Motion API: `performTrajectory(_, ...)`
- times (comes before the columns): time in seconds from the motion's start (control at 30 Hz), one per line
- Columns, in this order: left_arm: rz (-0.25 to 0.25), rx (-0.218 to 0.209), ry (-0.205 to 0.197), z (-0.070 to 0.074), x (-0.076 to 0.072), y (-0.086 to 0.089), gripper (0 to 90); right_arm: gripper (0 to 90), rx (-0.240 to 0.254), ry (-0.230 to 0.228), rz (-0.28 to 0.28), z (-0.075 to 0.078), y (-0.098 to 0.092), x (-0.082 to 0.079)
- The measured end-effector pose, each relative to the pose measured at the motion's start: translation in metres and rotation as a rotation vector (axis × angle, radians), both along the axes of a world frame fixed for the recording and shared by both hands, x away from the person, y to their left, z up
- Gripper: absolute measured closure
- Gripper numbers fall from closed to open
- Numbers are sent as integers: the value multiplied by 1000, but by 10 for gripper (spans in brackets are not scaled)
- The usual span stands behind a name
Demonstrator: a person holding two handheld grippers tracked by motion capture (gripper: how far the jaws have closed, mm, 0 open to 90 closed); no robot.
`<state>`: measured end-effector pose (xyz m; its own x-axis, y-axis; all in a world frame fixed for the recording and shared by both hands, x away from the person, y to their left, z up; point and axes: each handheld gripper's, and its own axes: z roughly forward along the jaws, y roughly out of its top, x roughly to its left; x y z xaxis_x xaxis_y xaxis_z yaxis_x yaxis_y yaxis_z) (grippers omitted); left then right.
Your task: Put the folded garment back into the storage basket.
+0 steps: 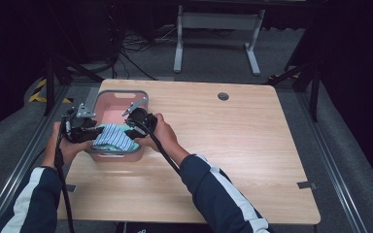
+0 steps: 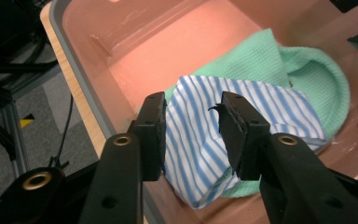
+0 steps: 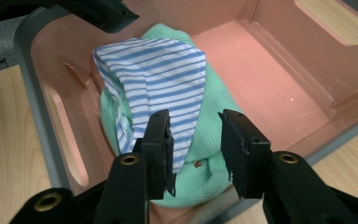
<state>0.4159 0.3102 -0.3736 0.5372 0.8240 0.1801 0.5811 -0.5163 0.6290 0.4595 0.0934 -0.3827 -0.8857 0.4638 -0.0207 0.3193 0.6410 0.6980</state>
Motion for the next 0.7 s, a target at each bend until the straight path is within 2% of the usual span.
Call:
performTrajectory(0.03, 3, -17, -10, 0, -2, -1, 601, 609, 4, -1, 0, 1, -2, -1)
performTrajectory(0.13, -13, -12, -31, 3, -8, -7, 573, 579, 12, -19, 11, 4, -7, -4)
performTrajectory(0.27, -14, -34, -67, 6, -15, -14, 504, 547, -10, -44, 17, 7, -13, -10)
performTrajectory(0.33, -20, -48, -75, 6, -16, -17, 487, 533, -24, -61, 27, 8, -17, -13)
performTrajectory(0.4, -21, -61, -66, 6, -19, -21, 467, 519, -37, -73, 33, 10, -21, -15)
performTrajectory(0.5, -34, -77, -88, 6, -23, -27, 428, 527, -63, -85, 52, 11, -30, -18)
performTrajectory(0.7, -47, -77, -109, 10, -29, -35, 360, 512, -69, -104, 44, 14, -43, -22)
